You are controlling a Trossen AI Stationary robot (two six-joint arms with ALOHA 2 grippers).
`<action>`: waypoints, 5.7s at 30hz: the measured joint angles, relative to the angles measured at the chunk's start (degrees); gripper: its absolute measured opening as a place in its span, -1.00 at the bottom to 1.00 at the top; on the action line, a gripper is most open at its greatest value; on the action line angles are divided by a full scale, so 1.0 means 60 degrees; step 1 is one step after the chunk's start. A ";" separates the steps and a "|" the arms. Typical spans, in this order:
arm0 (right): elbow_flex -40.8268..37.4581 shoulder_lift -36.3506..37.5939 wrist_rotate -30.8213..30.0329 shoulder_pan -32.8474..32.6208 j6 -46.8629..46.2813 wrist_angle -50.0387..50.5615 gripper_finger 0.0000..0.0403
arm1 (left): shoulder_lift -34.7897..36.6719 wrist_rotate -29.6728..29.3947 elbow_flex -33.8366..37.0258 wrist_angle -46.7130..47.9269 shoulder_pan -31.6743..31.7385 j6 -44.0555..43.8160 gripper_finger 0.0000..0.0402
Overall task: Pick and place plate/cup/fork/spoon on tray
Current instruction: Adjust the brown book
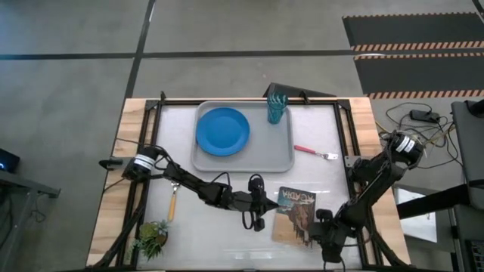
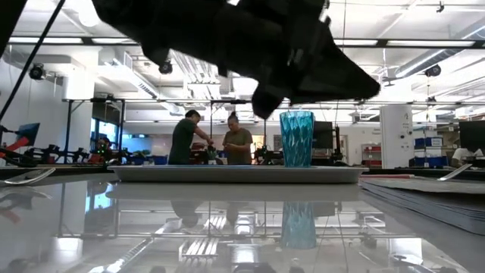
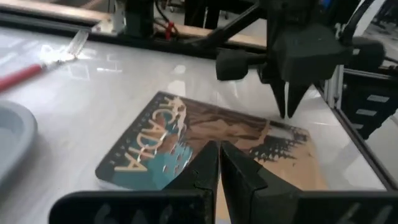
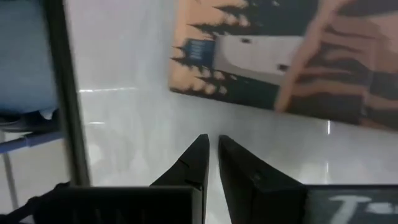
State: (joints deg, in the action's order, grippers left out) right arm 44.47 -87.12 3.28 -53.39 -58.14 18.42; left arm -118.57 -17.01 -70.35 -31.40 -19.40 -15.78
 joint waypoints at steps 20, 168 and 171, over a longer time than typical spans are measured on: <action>0.0007 0.0132 -0.2956 0.2700 0.5264 -0.2883 -0.87 | 0.1983 -0.0372 0.0106 0.2596 -0.0474 0.0676 -1.00; -0.2591 0.2797 -0.2316 0.2974 0.6171 -0.2861 -0.90 | 0.1793 0.1250 0.3235 -0.0695 -0.0576 -0.2078 -1.00; -0.2278 0.2386 -0.2322 0.2940 0.6602 -0.2869 -0.93 | 0.1794 0.1227 0.3215 -0.0684 -0.0579 -0.2104 -1.00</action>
State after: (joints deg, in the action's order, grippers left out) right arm 30.80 -72.80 -10.66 -35.75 -18.53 1.21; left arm -107.81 -9.65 -51.06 -35.51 -22.87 -28.40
